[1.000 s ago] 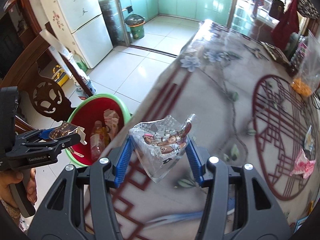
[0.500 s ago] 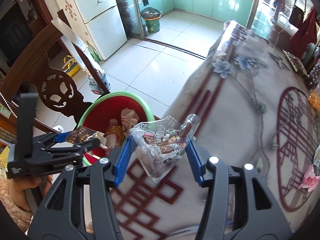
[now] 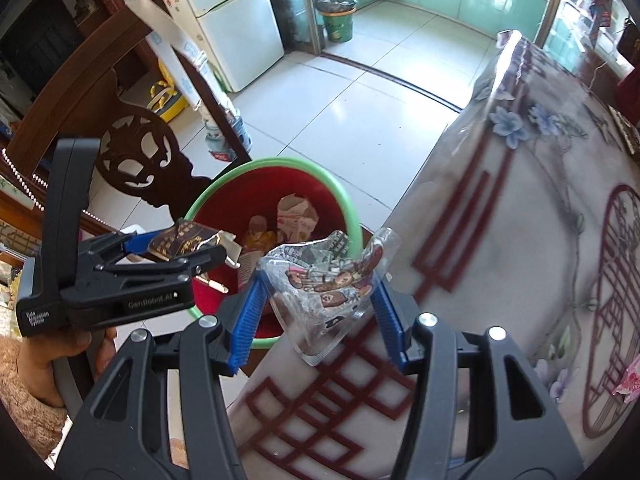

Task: Collect trash
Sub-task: 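Carry cigarette box and clear wrapper over the red bucket, then open left tool to drop cigarette box while right tool drops clear wrapper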

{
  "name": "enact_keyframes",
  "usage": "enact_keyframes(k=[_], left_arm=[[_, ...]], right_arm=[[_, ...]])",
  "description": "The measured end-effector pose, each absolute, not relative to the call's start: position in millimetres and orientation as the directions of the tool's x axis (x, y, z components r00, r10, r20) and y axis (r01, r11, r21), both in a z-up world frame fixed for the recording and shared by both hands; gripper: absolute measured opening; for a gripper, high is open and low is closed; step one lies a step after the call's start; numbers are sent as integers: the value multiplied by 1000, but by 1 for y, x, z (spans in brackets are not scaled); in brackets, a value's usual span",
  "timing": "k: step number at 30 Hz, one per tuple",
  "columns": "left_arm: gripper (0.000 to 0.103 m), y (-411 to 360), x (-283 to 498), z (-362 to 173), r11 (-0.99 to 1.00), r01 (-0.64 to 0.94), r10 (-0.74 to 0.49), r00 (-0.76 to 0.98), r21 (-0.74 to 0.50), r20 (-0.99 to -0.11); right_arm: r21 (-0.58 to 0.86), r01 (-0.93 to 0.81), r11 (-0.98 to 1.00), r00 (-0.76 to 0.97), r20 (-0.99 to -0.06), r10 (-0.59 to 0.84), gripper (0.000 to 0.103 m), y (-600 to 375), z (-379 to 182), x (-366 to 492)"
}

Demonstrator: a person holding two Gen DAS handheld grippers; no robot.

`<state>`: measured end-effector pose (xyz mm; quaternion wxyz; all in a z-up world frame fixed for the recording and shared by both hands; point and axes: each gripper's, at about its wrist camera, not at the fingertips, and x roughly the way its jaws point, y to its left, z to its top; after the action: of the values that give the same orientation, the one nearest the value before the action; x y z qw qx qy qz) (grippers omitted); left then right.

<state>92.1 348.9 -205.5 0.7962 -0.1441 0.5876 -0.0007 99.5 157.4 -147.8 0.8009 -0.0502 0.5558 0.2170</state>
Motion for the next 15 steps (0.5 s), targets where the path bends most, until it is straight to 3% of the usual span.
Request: enact_keyframes(k=[15], left_arm=[[73, 354, 94, -215, 958, -166, -179, 283, -232, -942]], right_arm=[[180, -420, 889, 220, -931, 292, 51, 178, -169, 99]])
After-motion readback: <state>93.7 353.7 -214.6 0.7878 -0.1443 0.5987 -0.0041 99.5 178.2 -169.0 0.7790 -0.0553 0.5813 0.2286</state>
